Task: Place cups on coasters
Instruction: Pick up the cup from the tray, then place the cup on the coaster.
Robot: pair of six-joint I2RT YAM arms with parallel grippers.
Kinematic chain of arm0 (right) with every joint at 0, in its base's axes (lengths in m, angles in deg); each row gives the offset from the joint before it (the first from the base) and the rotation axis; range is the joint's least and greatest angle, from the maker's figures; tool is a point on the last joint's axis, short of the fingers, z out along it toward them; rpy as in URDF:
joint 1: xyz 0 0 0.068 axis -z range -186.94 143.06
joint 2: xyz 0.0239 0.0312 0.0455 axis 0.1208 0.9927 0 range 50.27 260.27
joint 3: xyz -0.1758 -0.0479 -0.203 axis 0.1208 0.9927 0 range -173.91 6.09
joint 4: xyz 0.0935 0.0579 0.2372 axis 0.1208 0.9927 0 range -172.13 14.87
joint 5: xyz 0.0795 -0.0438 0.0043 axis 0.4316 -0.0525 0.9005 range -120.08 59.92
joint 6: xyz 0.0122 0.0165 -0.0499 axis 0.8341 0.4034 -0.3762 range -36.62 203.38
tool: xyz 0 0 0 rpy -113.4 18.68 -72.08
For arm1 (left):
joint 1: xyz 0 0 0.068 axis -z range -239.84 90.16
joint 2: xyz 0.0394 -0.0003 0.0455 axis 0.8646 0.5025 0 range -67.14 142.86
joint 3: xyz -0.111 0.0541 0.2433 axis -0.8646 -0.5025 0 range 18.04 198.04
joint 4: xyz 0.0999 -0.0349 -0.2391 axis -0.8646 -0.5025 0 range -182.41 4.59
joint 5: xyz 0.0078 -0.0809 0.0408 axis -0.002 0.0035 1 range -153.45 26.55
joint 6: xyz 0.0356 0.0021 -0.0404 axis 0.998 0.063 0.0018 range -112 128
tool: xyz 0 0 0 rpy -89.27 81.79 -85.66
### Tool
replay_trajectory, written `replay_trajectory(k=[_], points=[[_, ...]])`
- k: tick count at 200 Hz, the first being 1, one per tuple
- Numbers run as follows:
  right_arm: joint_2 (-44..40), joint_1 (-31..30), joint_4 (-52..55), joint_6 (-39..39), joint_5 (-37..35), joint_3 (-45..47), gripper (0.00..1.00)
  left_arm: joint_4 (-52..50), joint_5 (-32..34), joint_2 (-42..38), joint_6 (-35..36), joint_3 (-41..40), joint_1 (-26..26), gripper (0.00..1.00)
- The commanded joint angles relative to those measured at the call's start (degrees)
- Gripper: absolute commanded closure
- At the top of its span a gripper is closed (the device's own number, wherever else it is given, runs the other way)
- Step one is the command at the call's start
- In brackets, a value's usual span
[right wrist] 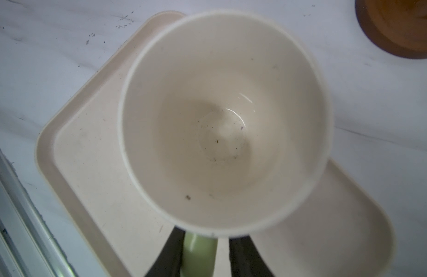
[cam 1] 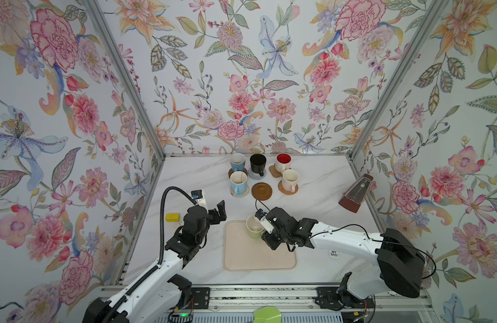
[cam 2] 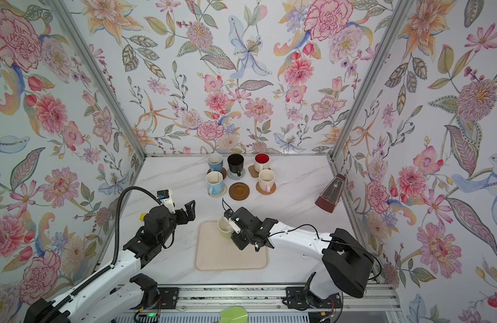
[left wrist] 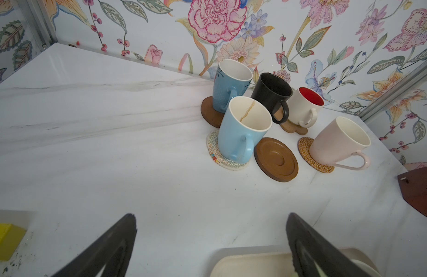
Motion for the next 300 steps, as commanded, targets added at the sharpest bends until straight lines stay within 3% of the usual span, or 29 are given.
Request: replay_trajectory(k=[1, 178, 249, 300], points=[[0.6, 0.6, -0.2, -0.2, -1.0, -1.3, 0.72, 0.6, 0.3, 0.0, 0.2, -0.1, -0.5, 0.01], [-1.4, 1.3, 3.7, -0.1, -2.1, -4.3, 1.00, 1.1, 0.5, -0.4, 0.0, -0.9, -0.5, 0.01], [-4.3, 5.9, 10.0, -0.5, -4.2, -11.0, 1.00, 1.7, 0.0, -0.3, 0.0, -1.1, -0.5, 0.01], [-1.7, 12.2, 11.5, -0.2, -6.5, -18.4, 1.00, 1.5, -0.7, -0.5, 0.0, -0.9, -0.5, 0.01]])
